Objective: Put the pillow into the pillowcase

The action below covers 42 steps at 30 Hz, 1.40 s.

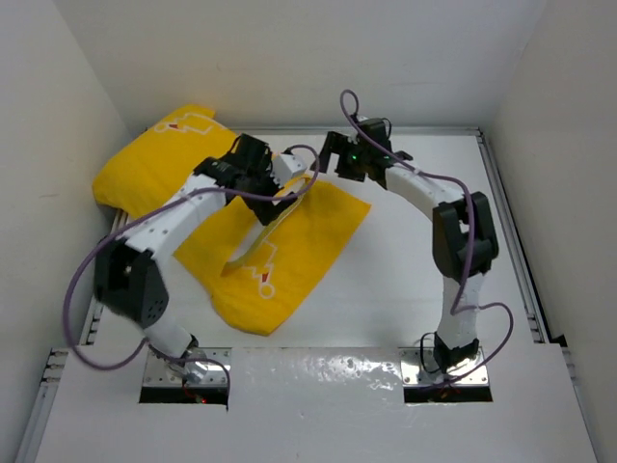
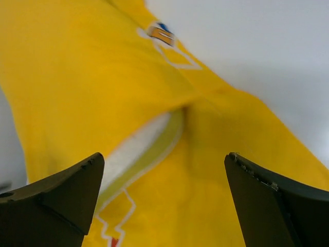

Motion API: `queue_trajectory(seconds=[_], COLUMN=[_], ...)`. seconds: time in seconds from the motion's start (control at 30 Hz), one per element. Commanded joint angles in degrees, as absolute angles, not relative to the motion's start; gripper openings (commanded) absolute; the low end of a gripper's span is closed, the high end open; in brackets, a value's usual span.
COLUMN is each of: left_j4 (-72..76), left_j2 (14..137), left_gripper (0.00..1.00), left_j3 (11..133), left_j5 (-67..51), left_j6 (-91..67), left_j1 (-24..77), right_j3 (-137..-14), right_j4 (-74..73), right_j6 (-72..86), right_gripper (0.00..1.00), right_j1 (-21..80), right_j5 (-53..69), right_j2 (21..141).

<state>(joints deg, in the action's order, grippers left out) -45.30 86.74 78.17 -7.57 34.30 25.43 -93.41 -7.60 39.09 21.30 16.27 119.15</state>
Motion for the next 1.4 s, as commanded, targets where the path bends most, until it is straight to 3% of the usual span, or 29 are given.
queue_trajectory(seconds=[0.0, 0.17, 0.27, 0.37, 0.4, 0.47, 0.5, 0.57, 0.6, 0.7, 0.9, 0.93, 1.03, 1.23, 1.27, 1.37], left_j4=[-47.8, -42.9, -41.7, -35.7, -33.2, -32.8, -33.6, -35.0, -37.7, -41.8, -47.0, -47.5, -48.4, -47.7, -47.0, -46.8], left_j2=[98.6, 103.3, 105.6, 107.6, 108.0, 108.5, 108.1, 105.3, 104.2, 99.1, 93.9, 93.8, 93.1, 91.3, 91.1, 90.8], left_gripper=[1.0, 1.0, 1.0, 0.99, 0.93, 0.19, 0.0, 0.0, 0.0, 0.0, 0.0, 0.0, 0.0, 0.0, 0.0, 0.0], left_j3=[84.1, 79.9, 78.9, 76.1, 75.7, 77.2, 78.4, 82.8, 85.1, 93.1, 97.2, 97.5, 98.6, 100.4, 100.3, 101.7], left_j5=[-1.2, 4.0, 4.7, 14.2, 19.6, 22.3, 22.4, 18.2, 13.4, 0.8, -7.9, -8.9, -13.6, -21.4, -24.5, -32.0], left_j6=[29.0, 28.7, 27.9, 26.9, 27.7, 28.3, 27.9, 28.0, 26.6, 25.4, 21.9, 21.1, 18.5, 16.0, 15.7, 14.8], left_j1=[25.5, 25.5, 25.5, 25.4, 25.2, 23.8, 23.2, 20.1, 19.3, 17.6, 20.0, 20.0, 20.0, 20.0, 20.0, 20.0], right_j3=[-83.3, -66.1, -60.7, -59.2, -58.9, -58.0, -57.7, -57.7, -57.8, -59.7, -64.5, -66.8, -71.3, -75.1, -75.7, -78.1], right_j4=[-4.7, -2.0, -0.4, -1.0, -1.1, -1.1, -0.9, -0.6, -1.1, -0.6, 12.2, 13.1, 14.8, 16.2, 16.4, 13.7], right_j6=[37.5, 38.2, 39.0, 39.4, 39.2, 38.7, 37.9, 37.0, 36.2, 35.0, 44.6, 46.0, 51.1, 54.4, 54.6, 56.5], right_gripper=[0.99, 0.99, 0.99, 0.99, 0.98, 0.95, 0.87, 0.69, 0.39, 0.07, 0.17, 0.26, 0.37, 0.48, 0.55, 0.63], right_j1=[20.0, 20.3, 20.8, 21.0, 21.3, 21.6, 22.1, 23.2, 25.4, 30.8, 35.4, 35.6, 35.9, 36.7, 36.7, 36.8], right_j5=[7.7, 5.2, 4.3, 5.2, 5.4, 6.0, 6.1, 5.3, 4.0, 0.6, 6.2, 6.8, 8.4, 3.6, 3.6, 0.4], right_j2=[108.1, 98.8, 96.4, 96.5, 96.4, 95.5, 95.2, 93.7, 93.3, 92.6, 98.4, 99.7, 105.1, 111.3, 112.1, 114.4])
